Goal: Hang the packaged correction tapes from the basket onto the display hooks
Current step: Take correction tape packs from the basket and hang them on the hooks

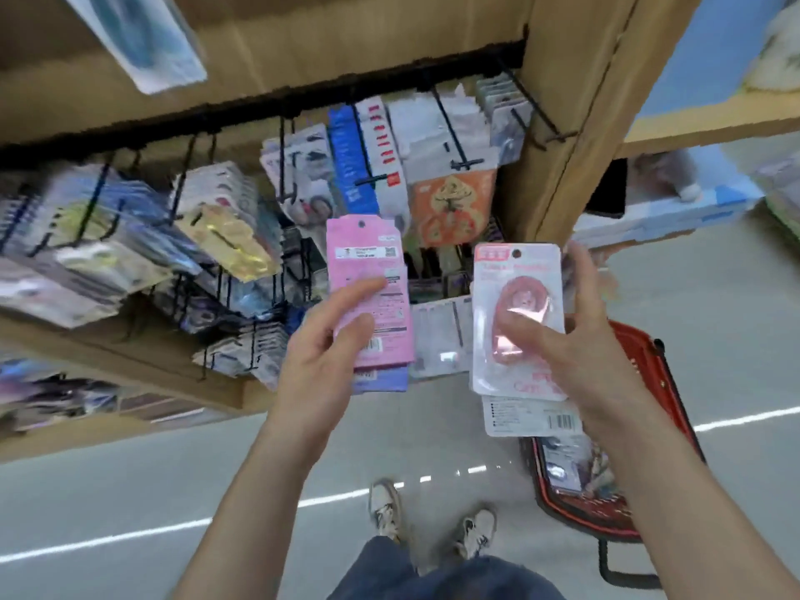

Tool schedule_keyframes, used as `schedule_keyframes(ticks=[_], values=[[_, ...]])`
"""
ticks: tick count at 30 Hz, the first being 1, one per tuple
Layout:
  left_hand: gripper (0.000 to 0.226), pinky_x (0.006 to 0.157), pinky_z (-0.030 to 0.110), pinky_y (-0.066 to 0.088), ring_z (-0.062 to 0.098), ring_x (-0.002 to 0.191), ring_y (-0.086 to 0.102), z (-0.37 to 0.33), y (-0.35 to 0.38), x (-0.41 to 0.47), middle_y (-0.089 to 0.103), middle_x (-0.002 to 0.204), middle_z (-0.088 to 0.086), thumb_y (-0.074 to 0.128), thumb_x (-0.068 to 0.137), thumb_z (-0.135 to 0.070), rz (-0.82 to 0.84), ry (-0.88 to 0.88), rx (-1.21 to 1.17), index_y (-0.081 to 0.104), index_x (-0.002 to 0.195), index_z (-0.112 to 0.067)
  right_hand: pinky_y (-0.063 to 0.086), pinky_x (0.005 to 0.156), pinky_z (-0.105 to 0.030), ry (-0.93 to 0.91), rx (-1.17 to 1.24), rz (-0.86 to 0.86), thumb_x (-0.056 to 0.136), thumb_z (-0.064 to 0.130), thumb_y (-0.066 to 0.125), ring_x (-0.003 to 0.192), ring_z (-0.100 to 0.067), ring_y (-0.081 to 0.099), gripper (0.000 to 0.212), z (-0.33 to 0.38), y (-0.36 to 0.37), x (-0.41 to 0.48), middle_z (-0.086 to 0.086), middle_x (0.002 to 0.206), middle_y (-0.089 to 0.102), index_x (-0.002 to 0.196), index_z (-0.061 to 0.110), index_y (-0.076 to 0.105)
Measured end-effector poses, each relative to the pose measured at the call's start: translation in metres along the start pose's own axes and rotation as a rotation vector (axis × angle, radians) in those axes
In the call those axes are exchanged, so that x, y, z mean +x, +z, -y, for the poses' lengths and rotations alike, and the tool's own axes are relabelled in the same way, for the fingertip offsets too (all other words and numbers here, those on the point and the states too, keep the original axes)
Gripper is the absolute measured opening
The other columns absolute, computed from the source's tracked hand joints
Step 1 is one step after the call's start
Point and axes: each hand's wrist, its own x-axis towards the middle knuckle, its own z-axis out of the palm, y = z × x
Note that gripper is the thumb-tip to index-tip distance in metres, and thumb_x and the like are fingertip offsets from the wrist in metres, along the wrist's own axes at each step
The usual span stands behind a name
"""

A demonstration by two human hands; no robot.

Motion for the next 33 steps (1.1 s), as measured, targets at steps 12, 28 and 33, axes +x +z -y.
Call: schedule_keyframes(ticks=[12, 28, 33], values=[[0.031, 0.084, 0.048, 0.058, 0.03, 0.094, 0.071, 0.009, -0.172, -0.017, 0.075, 0.098, 0.007, 0.063, 0.085, -0.045, -0.161, -0.159, -0.076, 0.076, 0.095, -0.019, 0.055, 0.059, -0.025, 0.112, 0.167, 0.487, 0.076, 0.01, 0.07, 0.079, -0.014, 0.072, 0.058, 0.006, 0.2, 0.008, 0.002, 0.099, 0.073, 0.129, 0.028, 0.056], [0.015, 0.075, 0.006, 0.038, 0.0, 0.094, 0.051, 0.019, -0.36, -0.04, 0.048, 0.122, 0.011, 0.069, 0.087, -0.035, -0.888, 0.322, 0.566, 0.074, 0.081, -0.023, 0.059, 0.058, -0.034, 0.224, 0.071, 0.343, 0.093, 0.011, 0.065, 0.081, -0.015, 0.075, 0.071, -0.021, 0.398, 0.017, 0.005, 0.123, 0.065, 0.144, 0.047, 0.032], [0.025, 0.087, 0.029, 0.053, 0.014, 0.109, 0.06, 0.019, -0.374, -0.027, 0.061, 0.12, -0.005, 0.076, 0.086, -0.02, -0.762, 0.476, 0.791, 0.067, 0.107, -0.029, 0.057, 0.057, -0.028, 0.305, 0.018, 0.545, 0.096, 0.015, 0.061, 0.072, -0.013, 0.073, 0.051, -0.025, 0.435, 0.021, 0.007, 0.101, 0.071, 0.137, 0.043, 0.049]])
